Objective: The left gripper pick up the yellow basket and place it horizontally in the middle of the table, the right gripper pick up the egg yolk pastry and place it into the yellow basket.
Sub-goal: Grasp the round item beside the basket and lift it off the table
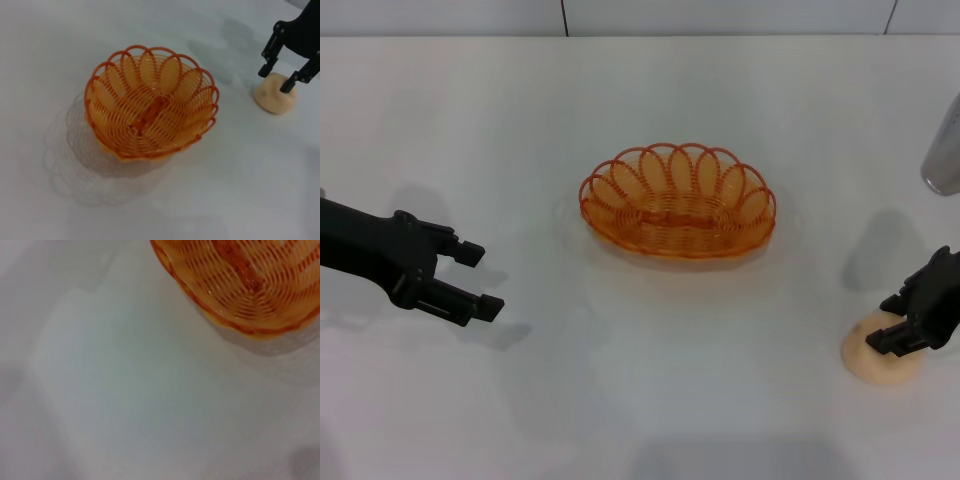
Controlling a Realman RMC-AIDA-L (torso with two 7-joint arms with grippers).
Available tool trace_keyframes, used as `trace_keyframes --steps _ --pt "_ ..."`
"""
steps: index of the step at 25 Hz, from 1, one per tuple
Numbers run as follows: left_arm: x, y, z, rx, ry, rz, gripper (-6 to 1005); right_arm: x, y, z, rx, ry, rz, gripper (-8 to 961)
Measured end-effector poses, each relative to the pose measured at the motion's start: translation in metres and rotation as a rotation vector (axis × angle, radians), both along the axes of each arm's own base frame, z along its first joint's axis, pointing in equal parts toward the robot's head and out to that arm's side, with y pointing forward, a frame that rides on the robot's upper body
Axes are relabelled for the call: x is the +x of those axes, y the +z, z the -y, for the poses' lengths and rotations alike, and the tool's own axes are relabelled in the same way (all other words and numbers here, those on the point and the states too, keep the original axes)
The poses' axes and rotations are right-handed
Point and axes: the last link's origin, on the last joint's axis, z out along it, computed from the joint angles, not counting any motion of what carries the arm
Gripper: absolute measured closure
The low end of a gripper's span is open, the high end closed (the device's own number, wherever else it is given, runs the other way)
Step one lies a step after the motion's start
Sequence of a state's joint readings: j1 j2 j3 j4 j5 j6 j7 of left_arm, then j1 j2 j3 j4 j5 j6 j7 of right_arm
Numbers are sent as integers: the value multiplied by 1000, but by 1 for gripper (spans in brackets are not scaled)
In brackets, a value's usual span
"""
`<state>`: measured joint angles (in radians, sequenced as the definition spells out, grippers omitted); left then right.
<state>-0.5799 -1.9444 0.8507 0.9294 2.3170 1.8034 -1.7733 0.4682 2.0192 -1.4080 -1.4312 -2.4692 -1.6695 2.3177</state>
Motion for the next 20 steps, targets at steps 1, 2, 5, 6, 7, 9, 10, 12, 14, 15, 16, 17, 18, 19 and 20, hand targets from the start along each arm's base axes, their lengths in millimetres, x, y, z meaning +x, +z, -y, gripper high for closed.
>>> trace_keyframes --steps 1,2,5,6,7,9,10,12,14,15,16,17,18,19,20 --pt "0 0 0 2 1 1 114 0 0 0 1 -1 0 412" --pt "0 0 0 3 2 2 114 0 0 0 1 -2 0 443" --pt "0 0 0 6 4 5 114 1 0 0 2 -3 1 510" --pt "0 -1 0 6 4 6 114 1 0 0 2 -3 0 516" --pt "0 -1 0 7 4 5 114 1 0 0 3 -3 0 521" --pt "0 -1 0 9 4 5 114 1 1 0 3 -4 0 532" --pt "0 0 0 10 5 5 114 1 1 0 3 -4 0 537" --pt "-1 0 -1 12 5 5 114 1 1 0 4 -5 0 548" --pt "-1 0 -1 14 5 4 114 1 1 0 4 -6 -1 584" --pt "-1 0 -1 16 5 3 114 1 1 0 4 -6 -1 615" --pt "-1 0 -2 18 5 3 114 1 1 0 4 -6 -3 646" --pt "-1 0 -2 20 4 4 114 1 1 0 3 -6 -4 677" --pt "0 0 -2 22 3 7 114 0 0 0 3 -6 -5 708" --pt "0 0 -2 23 3 9 114 0 1 0 3 -6 -7 719" --pt "0 0 -2 25 2 12 114 0 1 0 4 -6 -9 729"
